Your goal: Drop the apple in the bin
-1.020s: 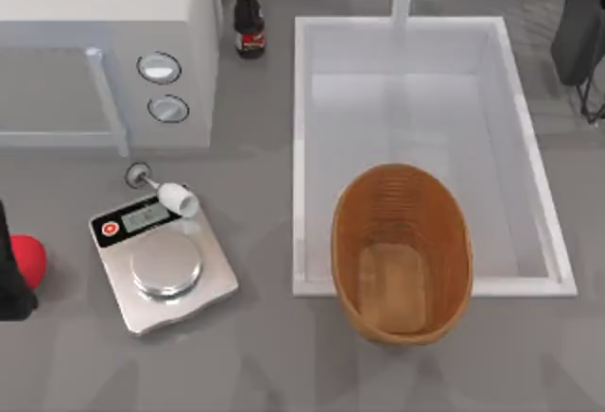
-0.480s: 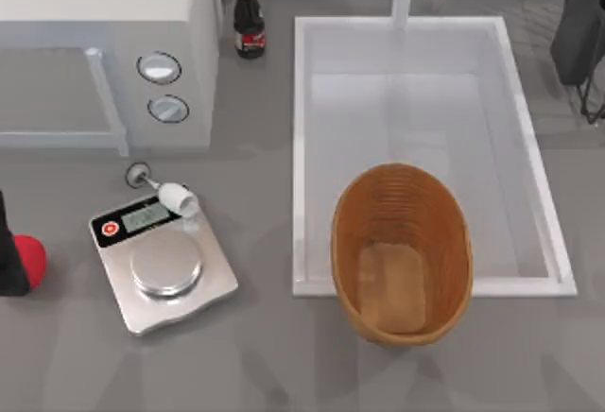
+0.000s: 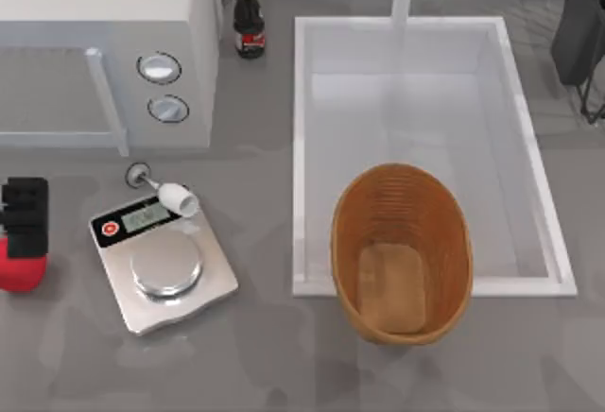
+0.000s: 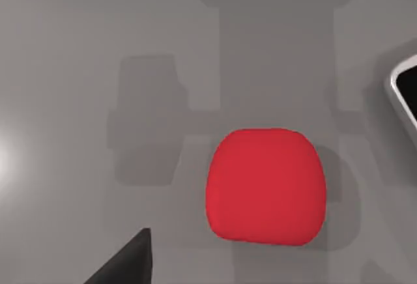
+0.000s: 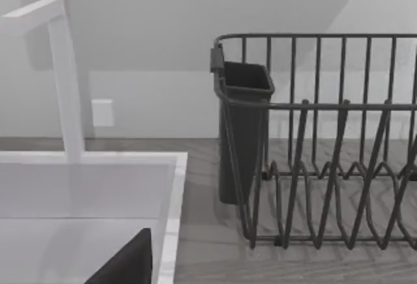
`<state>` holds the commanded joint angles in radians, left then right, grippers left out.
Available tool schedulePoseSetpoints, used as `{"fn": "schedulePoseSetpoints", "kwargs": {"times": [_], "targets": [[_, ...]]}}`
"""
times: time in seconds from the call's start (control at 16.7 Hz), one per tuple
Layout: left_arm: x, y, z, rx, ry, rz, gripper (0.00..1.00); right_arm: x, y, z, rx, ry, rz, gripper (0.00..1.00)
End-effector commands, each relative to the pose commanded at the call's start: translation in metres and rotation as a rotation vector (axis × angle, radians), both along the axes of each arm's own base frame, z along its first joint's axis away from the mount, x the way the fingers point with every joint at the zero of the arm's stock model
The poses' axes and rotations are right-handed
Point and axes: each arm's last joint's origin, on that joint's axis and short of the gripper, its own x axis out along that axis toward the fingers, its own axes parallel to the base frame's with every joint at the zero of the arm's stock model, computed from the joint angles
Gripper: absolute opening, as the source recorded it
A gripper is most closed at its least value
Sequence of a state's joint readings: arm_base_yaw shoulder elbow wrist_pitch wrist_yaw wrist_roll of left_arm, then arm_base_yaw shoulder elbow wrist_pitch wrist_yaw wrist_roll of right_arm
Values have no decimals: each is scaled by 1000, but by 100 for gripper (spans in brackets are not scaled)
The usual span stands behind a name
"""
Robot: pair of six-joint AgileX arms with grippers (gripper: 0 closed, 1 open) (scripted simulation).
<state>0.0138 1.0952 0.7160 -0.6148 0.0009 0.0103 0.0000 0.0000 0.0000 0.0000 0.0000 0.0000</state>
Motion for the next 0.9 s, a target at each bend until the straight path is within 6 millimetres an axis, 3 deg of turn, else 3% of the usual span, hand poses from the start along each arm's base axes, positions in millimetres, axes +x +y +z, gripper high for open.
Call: {"fn": "schedulePoseSetpoints", "kwargs": {"times": [0.48,0.66,0.9], "targets": [[88,6,-32,-1,499,9,100,0,0,0,0,0,0,100],[103,8,-40,-1,568,12,100,0,0,0,0,0,0,100],[104,8,-41,-1,575,12,100,0,0,0,0,0,0,100]]}}
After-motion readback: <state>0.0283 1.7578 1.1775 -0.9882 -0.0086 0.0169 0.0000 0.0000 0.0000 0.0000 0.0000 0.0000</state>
